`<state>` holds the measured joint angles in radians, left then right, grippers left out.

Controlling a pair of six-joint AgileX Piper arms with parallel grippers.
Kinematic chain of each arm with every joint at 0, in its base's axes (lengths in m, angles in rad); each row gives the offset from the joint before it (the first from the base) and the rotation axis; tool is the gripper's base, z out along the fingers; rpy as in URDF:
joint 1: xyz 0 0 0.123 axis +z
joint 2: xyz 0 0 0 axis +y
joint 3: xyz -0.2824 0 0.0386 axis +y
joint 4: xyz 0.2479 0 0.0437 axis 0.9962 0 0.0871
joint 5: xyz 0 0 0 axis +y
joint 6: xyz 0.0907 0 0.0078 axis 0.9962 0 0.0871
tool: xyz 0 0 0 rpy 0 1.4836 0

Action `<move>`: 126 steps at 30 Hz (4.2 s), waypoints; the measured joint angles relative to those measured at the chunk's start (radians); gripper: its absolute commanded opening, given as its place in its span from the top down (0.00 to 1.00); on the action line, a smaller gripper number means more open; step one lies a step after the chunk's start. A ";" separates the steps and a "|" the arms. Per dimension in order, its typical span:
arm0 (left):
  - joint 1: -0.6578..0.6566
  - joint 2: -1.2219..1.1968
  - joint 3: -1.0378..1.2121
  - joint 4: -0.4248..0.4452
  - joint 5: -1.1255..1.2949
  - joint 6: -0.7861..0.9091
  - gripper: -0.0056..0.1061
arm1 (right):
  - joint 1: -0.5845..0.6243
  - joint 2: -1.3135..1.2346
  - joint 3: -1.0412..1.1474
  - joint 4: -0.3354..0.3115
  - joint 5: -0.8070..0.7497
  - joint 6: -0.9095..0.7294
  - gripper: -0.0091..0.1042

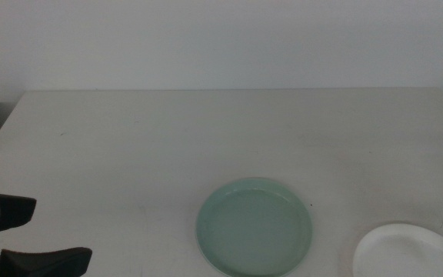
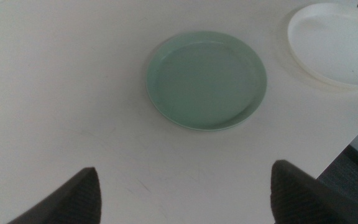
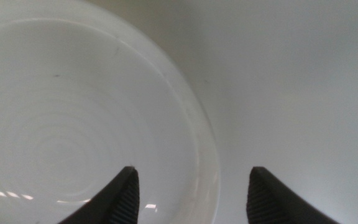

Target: Stack the three bowls on top of each other.

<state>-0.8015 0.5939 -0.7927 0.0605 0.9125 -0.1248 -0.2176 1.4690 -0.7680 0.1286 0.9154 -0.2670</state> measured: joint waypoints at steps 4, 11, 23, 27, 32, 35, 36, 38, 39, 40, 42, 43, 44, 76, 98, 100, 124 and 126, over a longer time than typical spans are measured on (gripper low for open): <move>0.000 0.000 0.000 0.000 0.000 0.000 0.01 | 0.000 0.038 0.035 0.000 -0.065 -0.022 0.58; 0.000 0.000 0.000 0.000 0.000 0.000 0.01 | 0.000 0.091 0.067 0.000 -0.119 -0.043 0.63; 0.000 0.000 0.000 0.000 0.000 0.000 0.01 | -0.002 0.135 0.070 -0.007 -0.124 -0.052 0.93; 0.000 0.000 0.000 0.000 0.000 0.000 0.01 | -0.002 0.110 0.067 -0.006 -0.093 -0.054 0.93; 0.000 0.000 0.000 0.000 0.000 0.000 0.01 | -0.002 -0.023 0.026 0.017 0.016 -0.023 0.93; 0.000 0.000 0.000 0.000 0.000 0.000 0.01 | -0.002 -0.119 -0.039 0.033 0.075 0.083 0.93; 0.000 0.000 0.000 0.000 0.000 0.000 0.01 | -0.002 -0.147 -0.068 0.042 0.095 0.129 0.93; 0.000 0.000 0.000 0.000 0.000 0.000 0.01 | 0.010 -0.183 -0.130 0.044 0.125 0.196 0.93; 0.000 0.000 0.000 0.000 0.000 0.000 0.01 | 0.022 -0.193 -0.160 0.044 0.141 0.221 0.93; 0.000 0.000 0.000 0.000 0.000 0.000 0.01 | 0.040 -0.197 -0.190 0.044 0.156 0.237 0.93; 0.000 0.000 0.000 0.000 0.000 0.000 0.01 | 0.085 -0.195 -0.234 0.060 0.175 0.251 0.93; 0.000 0.000 0.000 0.000 0.000 0.000 0.01 | 0.114 -0.189 -0.255 0.072 0.181 0.257 0.93; 0.000 0.000 0.000 0.000 0.000 0.000 0.01 | 0.145 -0.180 -0.269 0.083 0.184 0.260 0.93; 0.000 0.000 0.000 0.000 0.000 0.000 0.01 | 0.669 0.353 -0.506 0.093 -0.006 0.393 0.88; 0.000 0.000 0.000 0.000 0.000 0.000 0.01 | 0.669 0.355 -0.846 0.058 0.196 0.347 0.44; 0.000 0.000 0.000 0.000 0.000 0.000 0.01 | 0.669 0.355 -0.908 0.033 0.236 0.337 0.44; 0.441 0.520 -0.361 0.364 -0.203 -0.164 0.01 | 0.377 0.114 -1.087 0.000 0.345 0.206 0.49; 0.530 0.548 -0.381 0.265 -0.202 -0.072 0.01 | 0.345 0.077 -1.075 0.000 0.345 0.199 0.49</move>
<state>-0.2718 1.1422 -1.1736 0.3256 0.7103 -0.1965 0.1269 1.5457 -1.8430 0.1283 1.2602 -0.0676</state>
